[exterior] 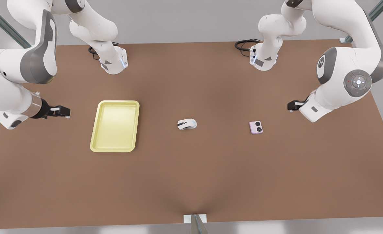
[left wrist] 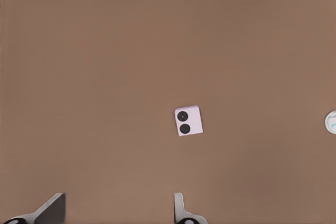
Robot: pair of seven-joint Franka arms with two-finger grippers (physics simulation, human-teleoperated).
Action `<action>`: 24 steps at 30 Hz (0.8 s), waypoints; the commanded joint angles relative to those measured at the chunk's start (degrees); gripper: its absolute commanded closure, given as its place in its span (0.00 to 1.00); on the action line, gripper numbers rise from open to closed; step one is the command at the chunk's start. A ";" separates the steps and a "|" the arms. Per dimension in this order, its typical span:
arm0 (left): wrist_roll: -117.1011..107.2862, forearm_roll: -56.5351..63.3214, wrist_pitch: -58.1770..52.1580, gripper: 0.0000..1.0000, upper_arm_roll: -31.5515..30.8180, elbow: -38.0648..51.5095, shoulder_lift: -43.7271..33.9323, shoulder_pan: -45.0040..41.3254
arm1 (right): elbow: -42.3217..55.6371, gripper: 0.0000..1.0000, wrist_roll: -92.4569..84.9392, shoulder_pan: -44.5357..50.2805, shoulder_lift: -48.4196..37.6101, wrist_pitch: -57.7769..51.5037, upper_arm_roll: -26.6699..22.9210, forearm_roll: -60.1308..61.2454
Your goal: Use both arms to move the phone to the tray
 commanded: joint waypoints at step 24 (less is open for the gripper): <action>-20.56 -10.63 61.31 0.00 1.57 -40.55 13.90 -5.27 | 1.08 0.00 -0.68 -0.17 1.24 2.81 -0.16 -0.04</action>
